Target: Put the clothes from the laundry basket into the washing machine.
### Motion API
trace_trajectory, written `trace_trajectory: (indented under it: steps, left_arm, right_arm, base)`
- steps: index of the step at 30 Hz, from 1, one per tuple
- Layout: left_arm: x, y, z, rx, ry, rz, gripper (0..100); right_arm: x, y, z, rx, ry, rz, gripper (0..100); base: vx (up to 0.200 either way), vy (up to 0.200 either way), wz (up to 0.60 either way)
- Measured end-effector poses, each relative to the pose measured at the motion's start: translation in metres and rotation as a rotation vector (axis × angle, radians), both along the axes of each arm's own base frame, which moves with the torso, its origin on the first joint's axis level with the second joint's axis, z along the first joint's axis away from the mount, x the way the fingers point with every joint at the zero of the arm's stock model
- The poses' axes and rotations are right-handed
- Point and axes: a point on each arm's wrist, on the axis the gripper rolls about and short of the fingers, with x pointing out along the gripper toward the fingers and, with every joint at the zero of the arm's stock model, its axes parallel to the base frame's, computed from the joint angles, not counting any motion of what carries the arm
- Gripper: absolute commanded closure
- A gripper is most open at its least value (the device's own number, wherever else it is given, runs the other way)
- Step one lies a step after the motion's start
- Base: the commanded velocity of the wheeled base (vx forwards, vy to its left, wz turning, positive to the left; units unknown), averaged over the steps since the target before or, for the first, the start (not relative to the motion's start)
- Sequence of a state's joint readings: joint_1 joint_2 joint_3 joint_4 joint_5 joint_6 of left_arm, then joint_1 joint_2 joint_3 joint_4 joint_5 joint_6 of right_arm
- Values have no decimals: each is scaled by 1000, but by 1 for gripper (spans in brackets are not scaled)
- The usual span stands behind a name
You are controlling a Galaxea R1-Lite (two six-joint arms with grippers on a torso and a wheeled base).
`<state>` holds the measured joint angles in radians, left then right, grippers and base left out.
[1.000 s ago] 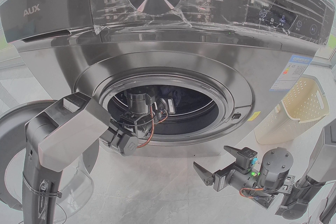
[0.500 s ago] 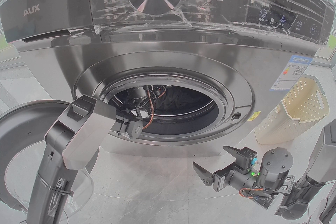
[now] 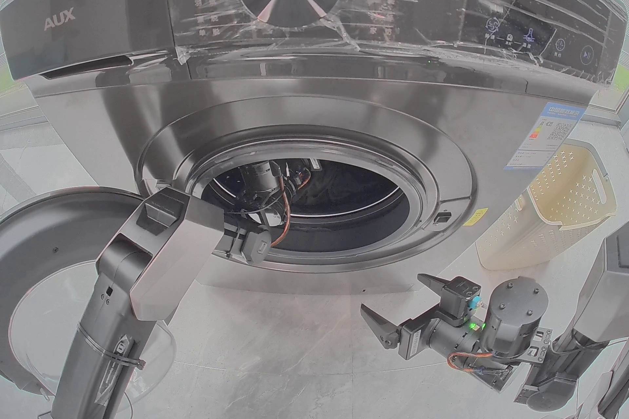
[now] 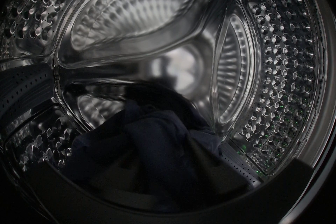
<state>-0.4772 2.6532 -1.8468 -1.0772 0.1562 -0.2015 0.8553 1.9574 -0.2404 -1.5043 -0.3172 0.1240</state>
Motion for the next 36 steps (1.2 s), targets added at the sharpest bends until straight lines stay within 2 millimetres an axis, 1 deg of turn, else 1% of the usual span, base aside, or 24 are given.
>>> trace_trajectory:
  steps: [6, 9, 12, 15, 19, 23, 27, 29, 36]
  left_arm:
    - [-7, -4, -6, 18, 36, -12, 0]
    - [-18, -9, -11, 43, 75, -32, 0]
    - [-36, -17, -14, 88, 118, -66, 0]
    - [-55, -25, -13, 128, 138, -101, 0]
    - [-77, -34, -7, 162, 147, -143, 0]
    - [-94, -40, -2, 172, 145, -175, 0]
    - [-110, -41, -8, 200, 153, -203, 0]
    - [-115, -39, -10, 213, 137, -207, 0]
    - [-121, -32, -19, 242, 164, -219, 0]
  right_arm:
    - [0, 0, 0, 0, 0, 0, 0]
    - [0, 0, 0, -1, 1, 0, 0]
    - [0, 0, 0, -2, 1, 0, 0]
    - [0, 0, -1, -2, 2, -1, 0]
    - [-1, 0, -1, -4, 3, -1, 0]
    - [-1, -1, -1, -5, 3, -1, 0]
    - [-2, -1, -1, -5, 5, -2, 0]
    - [-2, -2, -1, -6, 6, -3, 0]
    - [-2, -2, -1, -6, 8, -3, 0]
  base:
    - [0, 0, 0]
    - [0, 0, 0]
    - [0, 0, 0]
    - [0, 0, 0]
    - [0, 0, 0]
    - [0, 0, 0]
    - [0, 0, 0]
    - [0, 0, 0]
    - [0, 0, 0]
